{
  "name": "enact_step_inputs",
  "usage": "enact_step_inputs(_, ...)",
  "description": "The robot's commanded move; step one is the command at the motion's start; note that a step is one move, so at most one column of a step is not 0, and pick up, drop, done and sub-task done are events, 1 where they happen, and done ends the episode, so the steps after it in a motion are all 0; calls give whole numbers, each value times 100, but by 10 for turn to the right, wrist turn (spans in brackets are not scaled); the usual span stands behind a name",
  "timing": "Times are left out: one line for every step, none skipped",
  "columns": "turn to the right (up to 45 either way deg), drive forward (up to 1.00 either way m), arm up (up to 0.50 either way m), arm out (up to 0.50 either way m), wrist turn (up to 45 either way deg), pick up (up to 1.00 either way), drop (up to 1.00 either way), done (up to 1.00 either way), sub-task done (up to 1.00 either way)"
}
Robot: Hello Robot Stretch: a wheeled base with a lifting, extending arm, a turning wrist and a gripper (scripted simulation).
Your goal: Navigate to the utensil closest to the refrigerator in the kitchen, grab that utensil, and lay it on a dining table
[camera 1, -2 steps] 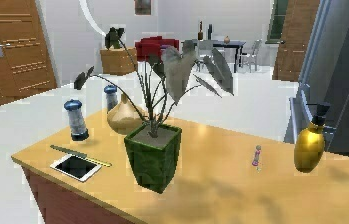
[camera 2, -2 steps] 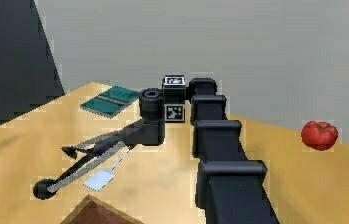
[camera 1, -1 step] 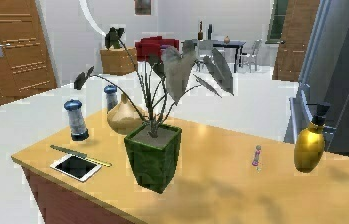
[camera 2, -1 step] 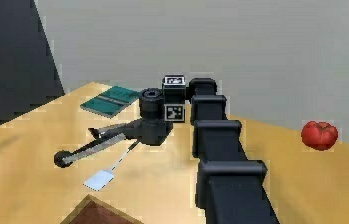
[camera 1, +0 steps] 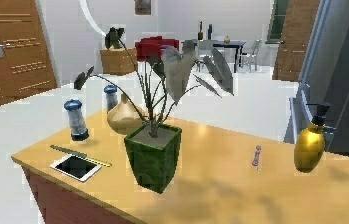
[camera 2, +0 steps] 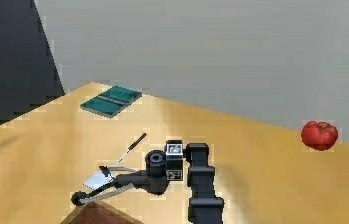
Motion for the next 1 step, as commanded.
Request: enact_step_inputs(0, 0, 0, 0, 0, 100, 0, 0, 0)
